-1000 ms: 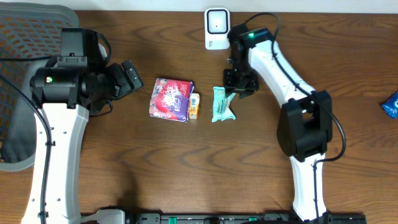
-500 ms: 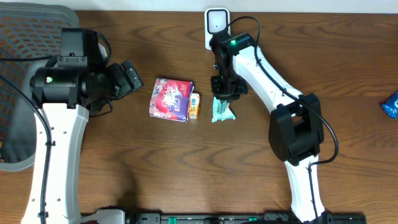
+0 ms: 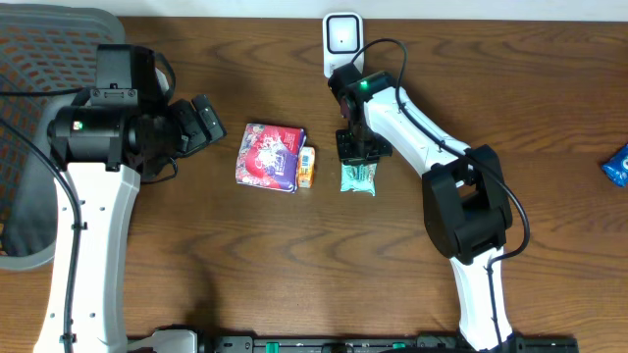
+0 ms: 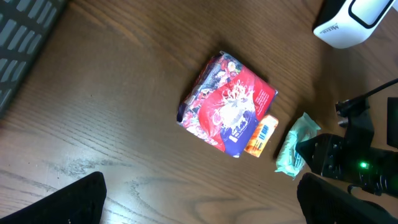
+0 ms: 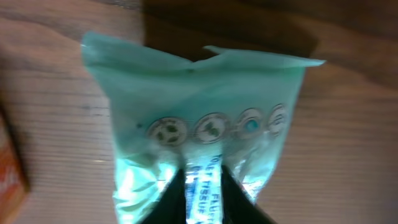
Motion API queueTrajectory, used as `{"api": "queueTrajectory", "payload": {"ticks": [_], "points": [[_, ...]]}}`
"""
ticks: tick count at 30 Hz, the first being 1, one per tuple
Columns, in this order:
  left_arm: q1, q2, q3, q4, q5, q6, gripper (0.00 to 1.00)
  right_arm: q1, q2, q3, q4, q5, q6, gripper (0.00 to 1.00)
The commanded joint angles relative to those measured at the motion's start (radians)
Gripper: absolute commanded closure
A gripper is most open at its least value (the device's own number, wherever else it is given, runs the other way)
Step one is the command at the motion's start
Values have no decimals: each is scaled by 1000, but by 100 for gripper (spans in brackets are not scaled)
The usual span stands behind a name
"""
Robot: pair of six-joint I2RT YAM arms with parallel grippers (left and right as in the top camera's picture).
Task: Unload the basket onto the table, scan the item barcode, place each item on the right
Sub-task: 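Lift the green wipes pack toward the scanner with the right gripper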
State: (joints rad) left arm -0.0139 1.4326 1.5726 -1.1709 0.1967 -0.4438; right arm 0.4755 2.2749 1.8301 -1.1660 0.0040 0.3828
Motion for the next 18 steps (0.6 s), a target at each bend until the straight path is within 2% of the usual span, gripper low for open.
{"api": "queueTrajectory", "payload": {"ticks": [1, 4, 7, 9, 18], "points": [[4, -2, 7, -3, -6, 10, 2, 3, 21, -5, -31, 70, -13, 72], [4, -2, 7, -3, -6, 10, 2, 2, 21, 75, -105, 69, -18, 63], [4, -2, 7, -3, -6, 10, 2, 2, 21, 165, -183, 65, -18, 61], [4, -2, 7, -3, -6, 10, 2, 8, 21, 203, -216, 65, -18, 54], [4, -2, 7, -3, -6, 10, 2, 64, 22, 162, -190, 73, -16, 50]]}}
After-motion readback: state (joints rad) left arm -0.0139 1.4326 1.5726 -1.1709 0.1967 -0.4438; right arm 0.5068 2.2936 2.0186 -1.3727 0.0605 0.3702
